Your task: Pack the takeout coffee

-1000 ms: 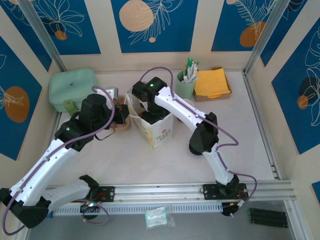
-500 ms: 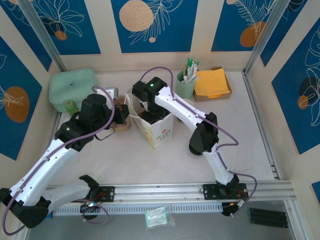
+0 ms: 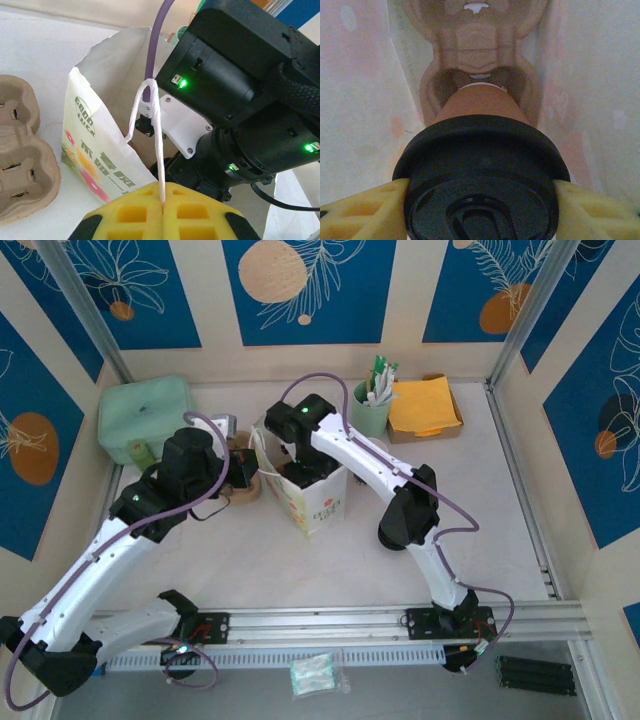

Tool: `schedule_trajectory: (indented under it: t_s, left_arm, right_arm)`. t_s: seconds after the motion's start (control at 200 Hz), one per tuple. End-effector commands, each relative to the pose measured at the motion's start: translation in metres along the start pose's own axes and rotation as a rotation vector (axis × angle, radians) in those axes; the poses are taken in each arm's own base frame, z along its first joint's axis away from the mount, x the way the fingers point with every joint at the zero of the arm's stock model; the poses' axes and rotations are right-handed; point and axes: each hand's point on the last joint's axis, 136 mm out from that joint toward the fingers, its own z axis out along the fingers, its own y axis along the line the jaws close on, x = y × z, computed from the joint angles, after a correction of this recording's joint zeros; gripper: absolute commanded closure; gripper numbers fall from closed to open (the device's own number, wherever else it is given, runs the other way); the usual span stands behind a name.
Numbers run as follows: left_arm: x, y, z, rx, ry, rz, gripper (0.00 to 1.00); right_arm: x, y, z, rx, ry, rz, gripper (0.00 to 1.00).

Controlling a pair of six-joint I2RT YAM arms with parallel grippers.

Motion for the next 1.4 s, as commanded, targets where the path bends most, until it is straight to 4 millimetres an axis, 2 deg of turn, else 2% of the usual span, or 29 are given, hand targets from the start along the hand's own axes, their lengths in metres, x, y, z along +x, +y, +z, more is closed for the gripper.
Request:
schedule_trajectory:
  t_s: [0.0,0.44,1.396]
  left_arm:
    - [-0.002,0.004,-0.004,-0.016,-0.011,-0.013,1.0]
    - [-0.001,0.006,-0.004,-0.023,-0.008,-0.018,1.0]
    - [-0.001,0.005,-0.002,-0.019,-0.006,-0.02,1.0]
  right_arm:
    - [0.006,0.0,-0.018,-0.031,-0.03,0.014,0.38]
    - [-0.002,-0.001,-0.017,-0.042,-0.064,0.023,0.38]
    - [-0.008,-0.003,0.007,-0.026,-0.093,0.031,0.38]
